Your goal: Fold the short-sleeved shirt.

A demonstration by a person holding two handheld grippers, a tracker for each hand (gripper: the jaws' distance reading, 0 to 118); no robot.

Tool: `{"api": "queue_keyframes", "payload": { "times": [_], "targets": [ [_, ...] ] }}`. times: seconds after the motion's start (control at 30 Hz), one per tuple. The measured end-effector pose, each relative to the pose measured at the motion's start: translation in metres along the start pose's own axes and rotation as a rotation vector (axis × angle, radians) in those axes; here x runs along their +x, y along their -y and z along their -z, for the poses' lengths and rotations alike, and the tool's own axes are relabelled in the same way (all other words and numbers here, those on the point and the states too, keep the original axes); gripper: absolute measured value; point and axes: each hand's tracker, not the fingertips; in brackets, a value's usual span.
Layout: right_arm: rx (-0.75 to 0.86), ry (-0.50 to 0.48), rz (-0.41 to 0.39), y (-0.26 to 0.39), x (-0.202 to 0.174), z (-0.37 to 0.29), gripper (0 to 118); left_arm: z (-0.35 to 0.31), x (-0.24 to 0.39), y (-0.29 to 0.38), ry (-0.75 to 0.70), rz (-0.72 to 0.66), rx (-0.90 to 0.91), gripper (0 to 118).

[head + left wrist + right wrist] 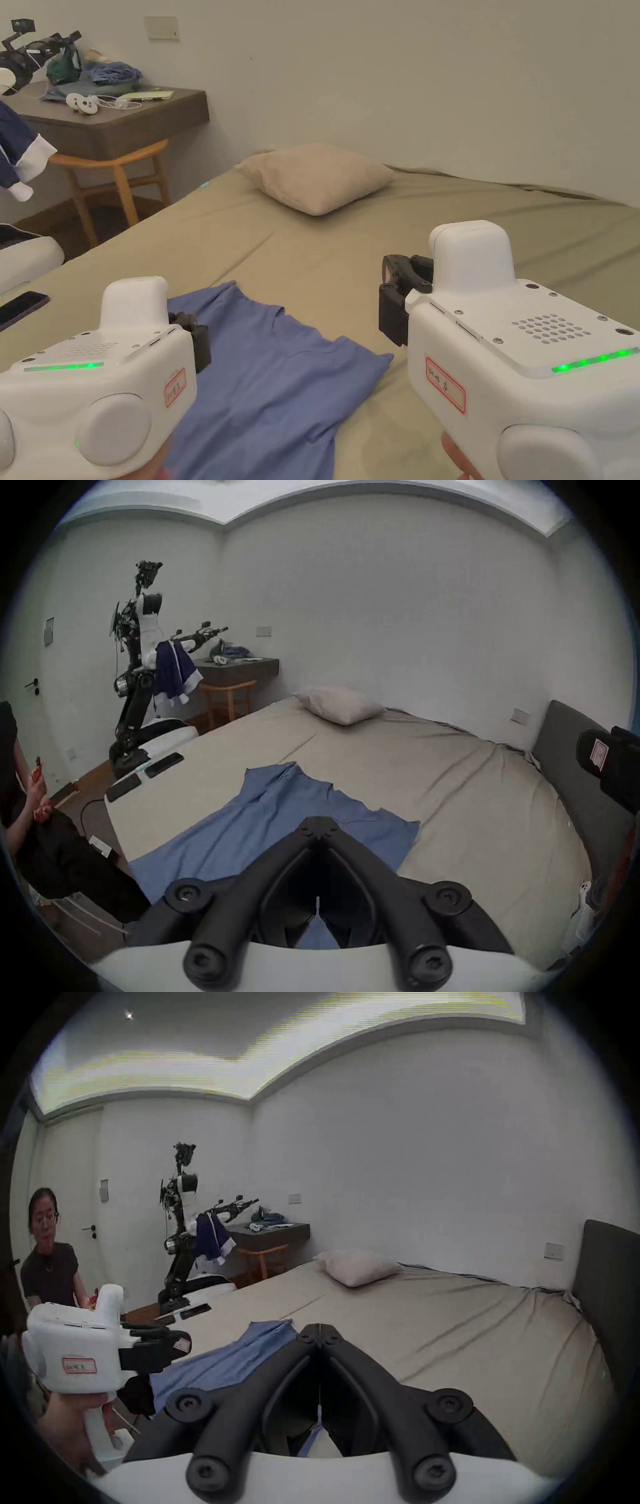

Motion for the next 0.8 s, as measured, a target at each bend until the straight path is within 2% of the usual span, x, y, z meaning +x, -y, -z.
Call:
{"api": "queue_keyframes", "payload": {
  "times": [0.1, 0.13, 0.2, 0.23, 0.27, 0.33, 0.4, 0.47, 0.63, 0.67, 0.7, 0.73, 0.77, 0.8],
  "targets": [
    [-0.016, -0.001, -0.005, 0.008, 0.008, 0.008, 3, 0.031, 0.014, 0.006, 0.019, 0.015, -0.04, 0],
    [-0.024, 0.008, -0.008, 0.011, 0.012, 0.009, 3, 0.047, 0.023, 0.008, 0.055, 0.033, -0.082, 20],
    [-0.046, 0.027, -0.016, 0.021, 0.022, 0.011, 3, 0.085, 0.047, 0.017, 0.175, 0.068, -0.146, 108],
    [-0.06, 0.035, -0.017, 0.025, 0.027, 0.013, 3, 0.11, 0.061, 0.024, 0.222, 0.095, -0.201, 118],
    [-0.08, 0.042, -0.015, 0.03, 0.033, 0.016, 3, 0.138, 0.076, 0.034, 0.24, 0.11, -0.299, 118],
    [-0.119, 0.061, -0.007, 0.04, 0.045, 0.021, 3, 0.185, 0.102, 0.04, 0.261, 0.139, -0.362, 118],
    [-0.153, 0.083, -0.007, 0.05, 0.056, 0.025, 3, 0.22, 0.124, 0.049, 0.204, 0.241, -0.419, 118],
    [-0.18, 0.101, -0.011, 0.059, 0.067, 0.029, 3, 0.228, 0.141, 0.089, 0.141, 0.358, -0.427, 118],
    [-0.219, 0.122, 0.025, 0.074, 0.086, 0.037, 3, 0.273, 0.157, 0.116, -0.005, 0.538, -0.453, 118],
    [-0.224, 0.125, 0.03, 0.076, 0.089, 0.037, 3, 0.282, 0.153, 0.117, -0.035, 0.558, -0.474, 111],
    [-0.227, 0.127, 0.03, 0.077, 0.09, 0.036, 3, 0.288, 0.145, 0.112, -0.039, 0.55, -0.464, 94],
    [-0.228, 0.13, 0.028, 0.078, 0.092, 0.035, 3, 0.29, 0.14, 0.11, -0.02, 0.5, -0.462, 67],
    [-0.228, 0.133, 0.027, 0.079, 0.093, 0.034, 3, 0.288, 0.13, 0.104, 0.071, 0.386, -0.459, 48],
    [-0.227, 0.135, 0.028, 0.079, 0.095, 0.032, 3, 0.29, 0.128, 0.103, 0.098, 0.336, -0.485, 21]
  ]
}}
